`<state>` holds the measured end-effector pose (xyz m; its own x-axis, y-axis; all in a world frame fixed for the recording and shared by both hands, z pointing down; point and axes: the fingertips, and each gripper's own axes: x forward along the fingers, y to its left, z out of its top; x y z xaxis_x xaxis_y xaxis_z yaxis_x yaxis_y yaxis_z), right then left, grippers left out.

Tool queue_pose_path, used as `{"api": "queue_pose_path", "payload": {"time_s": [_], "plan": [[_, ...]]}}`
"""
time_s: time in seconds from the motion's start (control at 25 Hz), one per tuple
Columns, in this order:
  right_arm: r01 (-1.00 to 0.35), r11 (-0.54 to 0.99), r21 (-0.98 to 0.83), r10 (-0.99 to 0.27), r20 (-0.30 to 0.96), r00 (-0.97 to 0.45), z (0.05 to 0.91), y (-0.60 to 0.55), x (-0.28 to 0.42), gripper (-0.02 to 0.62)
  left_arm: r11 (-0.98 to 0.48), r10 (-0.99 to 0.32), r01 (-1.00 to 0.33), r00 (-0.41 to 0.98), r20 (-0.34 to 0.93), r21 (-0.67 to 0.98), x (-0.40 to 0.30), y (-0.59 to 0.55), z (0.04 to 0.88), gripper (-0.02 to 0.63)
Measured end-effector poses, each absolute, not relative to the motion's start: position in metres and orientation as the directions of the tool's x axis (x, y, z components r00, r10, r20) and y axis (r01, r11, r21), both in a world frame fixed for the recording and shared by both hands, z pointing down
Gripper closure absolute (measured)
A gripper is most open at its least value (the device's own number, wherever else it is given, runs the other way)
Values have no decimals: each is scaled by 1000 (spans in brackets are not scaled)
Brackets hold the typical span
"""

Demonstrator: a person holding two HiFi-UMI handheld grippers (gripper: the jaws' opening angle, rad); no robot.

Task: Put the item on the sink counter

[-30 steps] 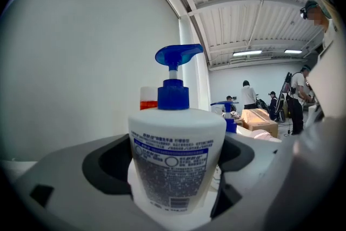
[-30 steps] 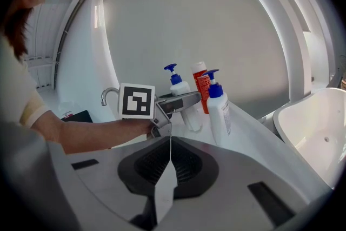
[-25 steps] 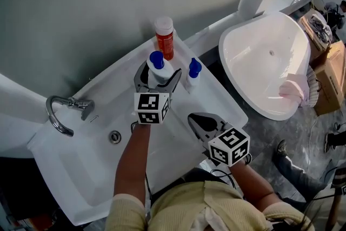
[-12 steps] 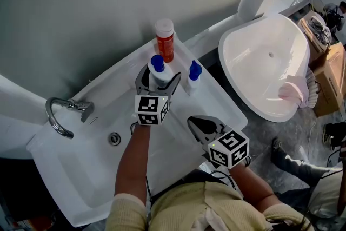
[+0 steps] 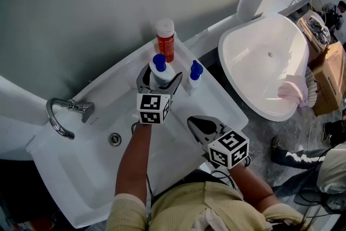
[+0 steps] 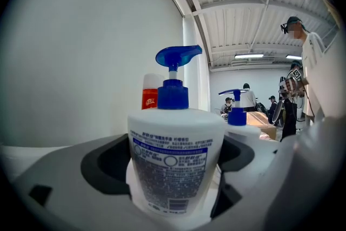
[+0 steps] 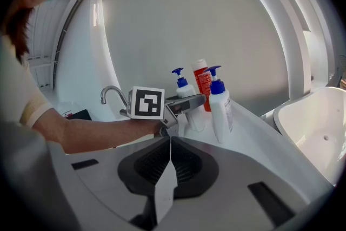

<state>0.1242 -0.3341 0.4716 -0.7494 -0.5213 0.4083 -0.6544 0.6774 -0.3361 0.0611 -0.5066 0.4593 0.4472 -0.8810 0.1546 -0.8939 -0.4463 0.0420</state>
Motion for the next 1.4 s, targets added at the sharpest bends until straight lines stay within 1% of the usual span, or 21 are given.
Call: {"api": "queue_pose_path", "payload": {"time_s": [0.2,1.4], "plan": [[-652,675,-346,-523,399,-753,467,-330,119,569,-442,-882,-896,444,158,47,59,-505,458,127],[-666,673,-322,-557,371,-743,450,-293,103,569,-493,-865,-867,497,72,71,46,-455,411,127]]}}
